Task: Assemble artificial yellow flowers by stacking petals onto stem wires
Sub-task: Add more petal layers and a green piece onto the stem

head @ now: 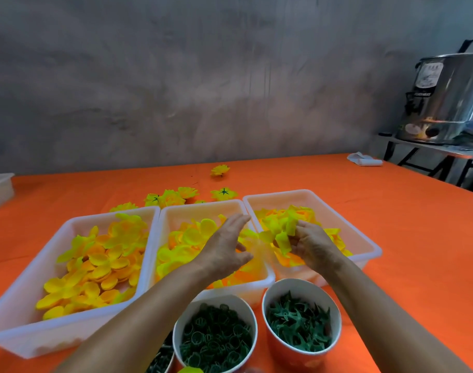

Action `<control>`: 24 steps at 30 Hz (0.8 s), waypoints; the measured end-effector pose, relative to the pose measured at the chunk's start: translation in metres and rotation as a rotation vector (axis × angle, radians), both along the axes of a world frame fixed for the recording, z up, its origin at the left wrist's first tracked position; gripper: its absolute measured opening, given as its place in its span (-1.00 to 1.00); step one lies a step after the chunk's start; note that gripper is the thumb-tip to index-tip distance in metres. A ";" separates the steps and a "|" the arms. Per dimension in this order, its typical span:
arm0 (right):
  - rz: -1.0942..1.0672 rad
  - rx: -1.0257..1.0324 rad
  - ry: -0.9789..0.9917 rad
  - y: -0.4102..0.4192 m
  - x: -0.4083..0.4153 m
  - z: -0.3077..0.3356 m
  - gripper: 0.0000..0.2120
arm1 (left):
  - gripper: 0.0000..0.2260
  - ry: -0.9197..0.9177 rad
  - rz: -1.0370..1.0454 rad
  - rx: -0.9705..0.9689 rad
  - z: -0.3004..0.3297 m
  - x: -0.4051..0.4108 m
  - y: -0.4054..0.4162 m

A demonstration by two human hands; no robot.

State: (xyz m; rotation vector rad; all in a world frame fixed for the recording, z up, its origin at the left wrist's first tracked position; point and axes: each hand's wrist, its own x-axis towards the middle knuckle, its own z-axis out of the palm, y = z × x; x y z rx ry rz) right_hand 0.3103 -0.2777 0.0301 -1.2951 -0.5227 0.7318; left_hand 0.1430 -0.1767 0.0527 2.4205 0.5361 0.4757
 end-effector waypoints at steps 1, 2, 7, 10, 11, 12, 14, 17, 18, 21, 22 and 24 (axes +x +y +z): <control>0.032 0.022 0.009 -0.001 -0.002 0.003 -0.82 | -0.34 -0.001 0.000 0.006 -0.001 0.001 0.001; 0.068 0.043 0.022 -0.002 -0.005 0.006 -0.83 | -0.35 -0.009 0.014 0.012 -0.002 0.000 0.002; 0.209 0.070 0.085 0.000 -0.025 0.013 -0.85 | -0.76 -0.152 0.163 -0.038 0.001 -0.009 0.006; 0.212 0.080 0.123 0.004 -0.037 0.019 -0.81 | -0.94 -0.232 0.163 -0.202 0.004 -0.024 0.011; 0.186 0.114 0.165 0.005 -0.039 0.022 -0.81 | -0.90 -0.271 0.168 -0.312 0.005 -0.031 0.013; 0.164 0.147 0.194 0.005 -0.041 0.024 -0.82 | -0.88 -0.317 0.177 -0.440 0.006 -0.038 0.014; 0.165 0.166 0.178 0.002 -0.046 0.027 -0.87 | -0.90 -0.395 0.199 -0.683 0.011 -0.053 0.015; 0.204 0.154 0.109 -0.003 -0.060 0.027 -0.90 | -0.93 -0.457 0.199 -0.915 0.016 -0.073 0.012; 0.208 0.159 0.107 -0.003 -0.064 0.027 -0.90 | -0.89 -0.462 0.183 -0.950 0.017 -0.078 0.010; 0.236 0.138 0.096 -0.003 -0.077 0.027 -0.82 | -0.82 -0.489 0.126 -0.996 0.020 -0.092 0.001; 0.247 0.125 0.098 -0.003 -0.082 0.028 -0.77 | -0.82 -0.509 0.109 -1.011 0.021 -0.097 -0.002; 0.244 0.098 0.101 -0.002 -0.091 0.029 -0.70 | -0.81 -0.540 0.099 -1.023 0.023 -0.105 -0.008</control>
